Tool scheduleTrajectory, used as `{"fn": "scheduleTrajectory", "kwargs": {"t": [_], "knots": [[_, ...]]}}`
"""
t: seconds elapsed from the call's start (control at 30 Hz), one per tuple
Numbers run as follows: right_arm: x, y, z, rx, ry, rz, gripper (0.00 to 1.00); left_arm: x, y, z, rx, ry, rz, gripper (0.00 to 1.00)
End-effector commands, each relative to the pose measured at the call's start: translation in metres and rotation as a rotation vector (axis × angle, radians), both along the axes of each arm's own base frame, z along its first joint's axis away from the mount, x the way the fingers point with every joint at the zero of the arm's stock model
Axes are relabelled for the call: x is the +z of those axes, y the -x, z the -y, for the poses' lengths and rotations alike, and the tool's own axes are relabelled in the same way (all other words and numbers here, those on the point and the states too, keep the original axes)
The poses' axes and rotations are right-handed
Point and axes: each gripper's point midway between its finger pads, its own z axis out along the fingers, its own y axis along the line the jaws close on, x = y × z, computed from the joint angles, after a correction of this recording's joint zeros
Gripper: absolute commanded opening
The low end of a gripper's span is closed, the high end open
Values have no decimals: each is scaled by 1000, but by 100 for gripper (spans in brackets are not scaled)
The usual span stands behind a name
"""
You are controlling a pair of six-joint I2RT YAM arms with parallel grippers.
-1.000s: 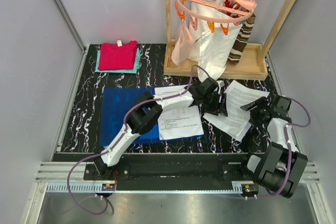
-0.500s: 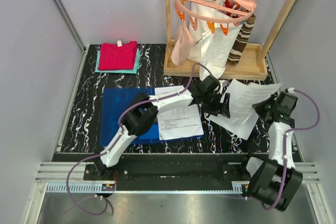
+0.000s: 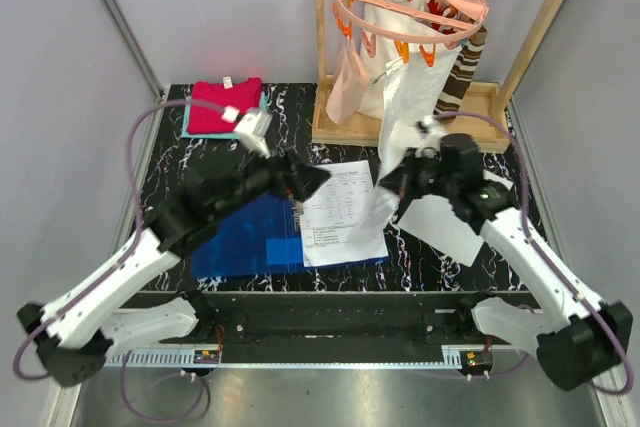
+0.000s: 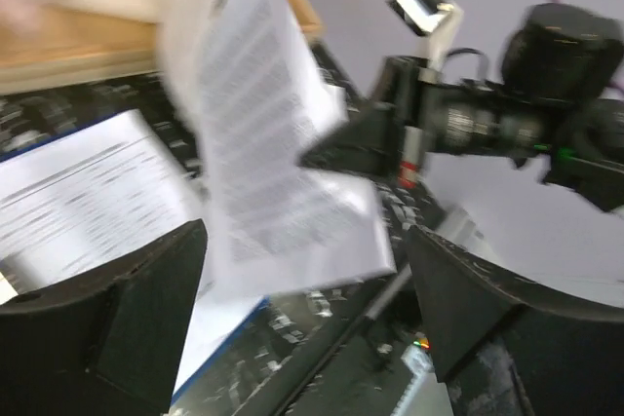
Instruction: Put the files into the folder
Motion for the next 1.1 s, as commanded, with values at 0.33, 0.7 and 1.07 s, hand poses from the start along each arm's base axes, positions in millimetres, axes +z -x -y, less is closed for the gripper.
{"fn": "scheduleTrajectory", "kwargs": {"t": [0.33, 0.7, 1.07], "knots": [[13, 20, -106, 387, -367, -103, 0, -116, 3, -116, 405, -186, -156, 90], [-81, -14, -70, 258, -347, -221, 0, -116, -3, -89, 313, -190, -175, 90], [-123, -23, -73, 273, -347, -298, 0, -127, -2, -89, 311, -205, -193, 90]]}}
